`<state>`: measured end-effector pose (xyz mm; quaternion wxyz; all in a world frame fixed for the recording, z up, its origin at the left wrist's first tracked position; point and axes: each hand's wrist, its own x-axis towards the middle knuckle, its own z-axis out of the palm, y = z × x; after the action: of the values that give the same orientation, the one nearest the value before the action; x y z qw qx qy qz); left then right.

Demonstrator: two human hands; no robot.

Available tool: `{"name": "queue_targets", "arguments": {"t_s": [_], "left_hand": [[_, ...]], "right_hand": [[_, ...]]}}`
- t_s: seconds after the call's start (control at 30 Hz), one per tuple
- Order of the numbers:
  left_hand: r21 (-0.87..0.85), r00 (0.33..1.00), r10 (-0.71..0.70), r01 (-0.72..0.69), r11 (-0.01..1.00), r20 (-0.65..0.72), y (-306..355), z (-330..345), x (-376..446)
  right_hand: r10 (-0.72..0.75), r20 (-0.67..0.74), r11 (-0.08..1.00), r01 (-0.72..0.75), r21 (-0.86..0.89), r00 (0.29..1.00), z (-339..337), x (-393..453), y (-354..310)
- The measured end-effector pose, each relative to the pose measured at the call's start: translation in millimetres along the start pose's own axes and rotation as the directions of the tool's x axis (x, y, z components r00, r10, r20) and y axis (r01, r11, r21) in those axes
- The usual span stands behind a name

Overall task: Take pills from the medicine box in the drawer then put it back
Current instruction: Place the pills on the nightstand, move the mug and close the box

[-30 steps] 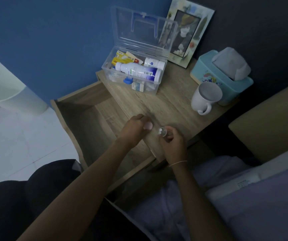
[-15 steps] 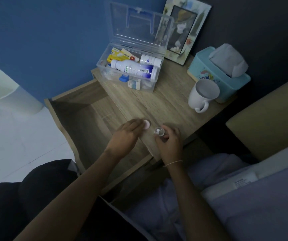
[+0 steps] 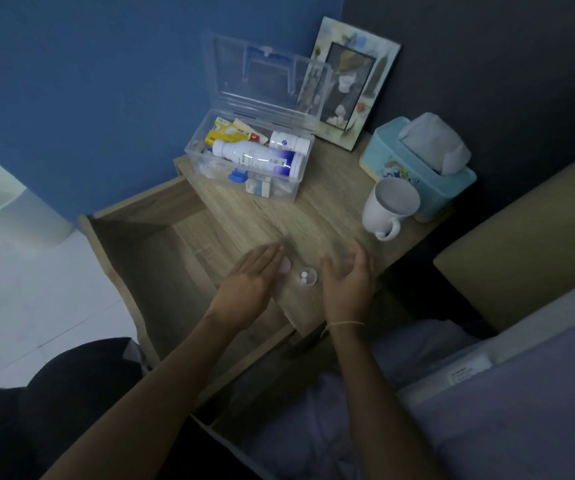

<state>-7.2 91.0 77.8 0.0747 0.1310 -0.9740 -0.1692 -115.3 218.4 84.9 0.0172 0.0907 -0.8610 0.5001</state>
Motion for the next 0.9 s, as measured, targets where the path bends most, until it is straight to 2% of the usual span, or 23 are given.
{"name": "queue_targets", "arguments": {"t_s": [0.07,0.13,0.23,0.33,0.43,0.53,0.63,0.9], "left_hand": [[-0.018,1.0,-0.004,0.004,1.0,-0.006,3,-1,10],[-0.015,1.0,0.006,-0.006,1.0,0.007,7,-1,26],[0.013,1.0,0.005,-0.006,1.0,0.022,15,-2,53],[-0.006,0.995,-0.051,0.052,0.999,0.084,15,-4,72],[0.007,0.982,-0.096,0.096,0.995,0.16,4,-3,80],[-0.007,0.966,-0.136,0.141,0.99,0.221,-12,-3,85],[-0.034,0.958,-0.138,0.151,0.988,0.252,-23,-2,86],[-0.115,0.949,-0.13,0.168,0.979,0.287,-34,0,85]], "right_hand": [[-0.042,-0.151,0.999,0.046,0.023,0.988,-4,22,-12],[-0.004,-0.238,0.999,0.016,0.049,0.971,-6,44,-22],[0.078,-0.306,0.996,-0.063,0.059,0.949,-7,68,-26],[0.167,-0.359,0.985,-0.14,0.101,0.918,-11,79,-20],[0.255,-0.368,0.966,-0.217,0.142,0.894,-14,84,-10],[0.279,-0.344,0.96,-0.256,0.112,0.896,-12,87,-1],[0.265,-0.318,0.964,-0.247,0.096,0.91,-10,87,6],[0.238,-0.357,0.97,-0.2,0.14,0.903,-9,85,7]]}}
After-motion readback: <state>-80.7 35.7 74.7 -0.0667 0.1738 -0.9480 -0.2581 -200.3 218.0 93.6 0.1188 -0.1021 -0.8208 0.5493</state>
